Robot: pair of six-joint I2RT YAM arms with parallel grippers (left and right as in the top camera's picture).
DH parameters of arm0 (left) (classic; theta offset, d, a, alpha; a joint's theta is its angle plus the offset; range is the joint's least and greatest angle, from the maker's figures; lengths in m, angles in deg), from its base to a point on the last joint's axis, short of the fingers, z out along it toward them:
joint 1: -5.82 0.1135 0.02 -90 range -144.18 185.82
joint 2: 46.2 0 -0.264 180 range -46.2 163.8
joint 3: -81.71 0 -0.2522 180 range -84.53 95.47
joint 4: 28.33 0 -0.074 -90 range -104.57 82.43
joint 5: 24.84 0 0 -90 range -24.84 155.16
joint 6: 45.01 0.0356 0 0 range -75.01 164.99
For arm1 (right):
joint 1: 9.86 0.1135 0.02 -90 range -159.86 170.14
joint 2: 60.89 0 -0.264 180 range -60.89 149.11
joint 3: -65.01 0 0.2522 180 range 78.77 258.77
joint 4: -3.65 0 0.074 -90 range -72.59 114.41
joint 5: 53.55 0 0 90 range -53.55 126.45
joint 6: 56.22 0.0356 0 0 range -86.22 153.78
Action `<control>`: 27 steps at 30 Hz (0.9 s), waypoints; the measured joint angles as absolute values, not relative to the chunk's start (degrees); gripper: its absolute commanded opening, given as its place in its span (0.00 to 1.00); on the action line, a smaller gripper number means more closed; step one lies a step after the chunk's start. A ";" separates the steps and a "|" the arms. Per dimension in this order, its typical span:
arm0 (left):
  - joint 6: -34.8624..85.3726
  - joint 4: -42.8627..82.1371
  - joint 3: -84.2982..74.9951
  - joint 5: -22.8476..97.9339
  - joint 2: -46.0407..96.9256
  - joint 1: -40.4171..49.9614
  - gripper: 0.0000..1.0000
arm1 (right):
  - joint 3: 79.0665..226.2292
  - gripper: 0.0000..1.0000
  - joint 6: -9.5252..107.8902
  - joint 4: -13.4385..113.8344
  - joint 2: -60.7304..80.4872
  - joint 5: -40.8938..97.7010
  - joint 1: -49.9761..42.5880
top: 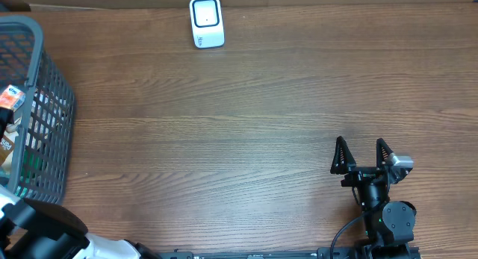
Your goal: Scan the item barcode
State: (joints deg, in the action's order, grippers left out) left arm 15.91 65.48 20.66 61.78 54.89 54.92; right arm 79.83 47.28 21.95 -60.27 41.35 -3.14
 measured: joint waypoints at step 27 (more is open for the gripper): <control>16.46 64.74 17.69 70.13 67.94 54.92 0.96 | 79.83 1.00 47.26 21.95 -60.27 41.35 -3.14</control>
